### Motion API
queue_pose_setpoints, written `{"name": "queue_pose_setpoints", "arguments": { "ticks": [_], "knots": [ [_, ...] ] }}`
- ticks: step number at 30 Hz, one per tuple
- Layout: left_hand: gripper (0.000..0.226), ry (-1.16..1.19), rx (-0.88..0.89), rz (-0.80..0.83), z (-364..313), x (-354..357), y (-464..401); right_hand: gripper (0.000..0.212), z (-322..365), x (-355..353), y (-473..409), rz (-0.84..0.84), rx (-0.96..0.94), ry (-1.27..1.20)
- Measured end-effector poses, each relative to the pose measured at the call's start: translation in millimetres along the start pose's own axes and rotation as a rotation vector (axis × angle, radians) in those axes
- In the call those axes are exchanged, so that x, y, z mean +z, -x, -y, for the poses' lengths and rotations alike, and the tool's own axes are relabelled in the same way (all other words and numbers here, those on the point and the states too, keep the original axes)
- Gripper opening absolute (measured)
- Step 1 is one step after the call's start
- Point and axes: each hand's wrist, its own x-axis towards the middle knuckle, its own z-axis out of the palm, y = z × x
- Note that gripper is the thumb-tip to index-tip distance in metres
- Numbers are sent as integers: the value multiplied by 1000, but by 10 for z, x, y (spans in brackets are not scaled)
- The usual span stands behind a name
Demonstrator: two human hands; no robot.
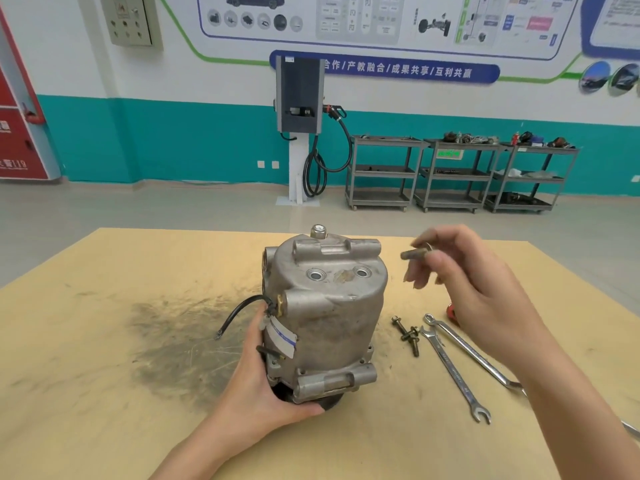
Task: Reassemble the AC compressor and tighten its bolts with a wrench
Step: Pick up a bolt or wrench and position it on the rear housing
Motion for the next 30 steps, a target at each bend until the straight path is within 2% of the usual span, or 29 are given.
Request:
{"name": "queue_pose_setpoints", "arguments": {
  "ticks": [3,6,10,17,23,30],
  "knots": [
    [144,8,-7,-5,10,-5,-5,17,157,23,-135,80,-75,-4],
    [147,10,-6,2,17,-11,-13,15,199,88,-238,130,-118,146],
    [146,13,-13,8,21,-16,-25,18,169,155,-298,157,-165,276],
    [141,-9,6,9,41,-9,-51,21,163,102,-309,172,-303,327],
    [133,-26,22,20,72,-11,-65,21,181,96,-326,213,-273,290],
    [141,-133,52,46,82,-78,-75,22,152,88,-311,317,-128,200]
  ]
}}
